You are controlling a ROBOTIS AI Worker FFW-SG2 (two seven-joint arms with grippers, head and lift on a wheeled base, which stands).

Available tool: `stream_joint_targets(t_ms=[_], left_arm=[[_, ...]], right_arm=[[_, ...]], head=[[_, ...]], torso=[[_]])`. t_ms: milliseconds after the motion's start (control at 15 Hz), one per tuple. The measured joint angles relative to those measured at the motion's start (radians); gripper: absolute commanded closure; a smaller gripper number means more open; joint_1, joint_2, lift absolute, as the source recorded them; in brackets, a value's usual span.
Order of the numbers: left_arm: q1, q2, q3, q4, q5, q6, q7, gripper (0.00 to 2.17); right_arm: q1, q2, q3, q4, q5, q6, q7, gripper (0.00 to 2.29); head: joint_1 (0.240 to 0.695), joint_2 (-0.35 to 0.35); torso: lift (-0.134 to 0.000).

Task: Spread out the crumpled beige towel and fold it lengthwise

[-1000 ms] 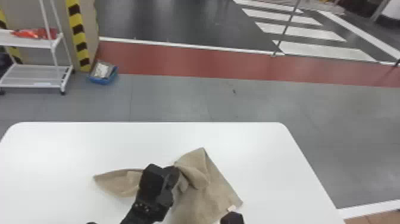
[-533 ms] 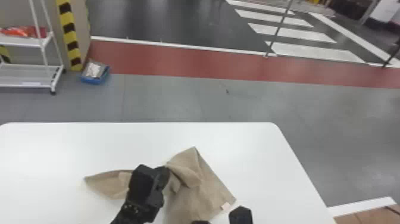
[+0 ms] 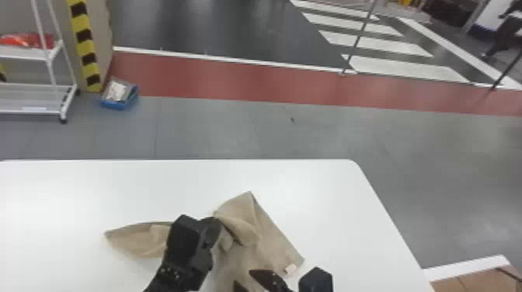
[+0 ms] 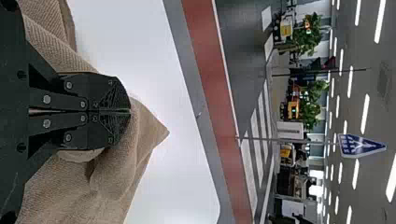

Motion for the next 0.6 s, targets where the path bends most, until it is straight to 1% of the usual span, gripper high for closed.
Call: stream_joint_targets(t_ms=[133,267,467,600], left_arm=[[0.000,0.003,-0.002,0.000,0.000,0.002,0.001,1.42],[0.001,0.006,-0.002,-0.001,0.000,0.003,0.001,1.42],[0.002,0.007,-0.004,-0.001,-0.001,0.003,0.001,1.42],[0.002,0.004,-0.007,-0.001,-0.003,0.003,0.001,1.42]], right_arm=[[0.001,0.000,0.075,0.014,0.090,0.004,-0.061,0.14],[-0.012,0.000,0.115,0.056,0.134,0.007,-0.085,0.26],[-0.052,0.000,0.130,0.121,0.149,0.052,-0.084,0.28],[-0.065,0.000,0.137,0.137,0.157,0.081,-0.084,0.28]], head=[[0.695,-0.247],[0.695,-0.217],[0.695,-0.212],[0.695,-0.216]], torso=[[0.000],[0.000],[0.000],[0.000]])
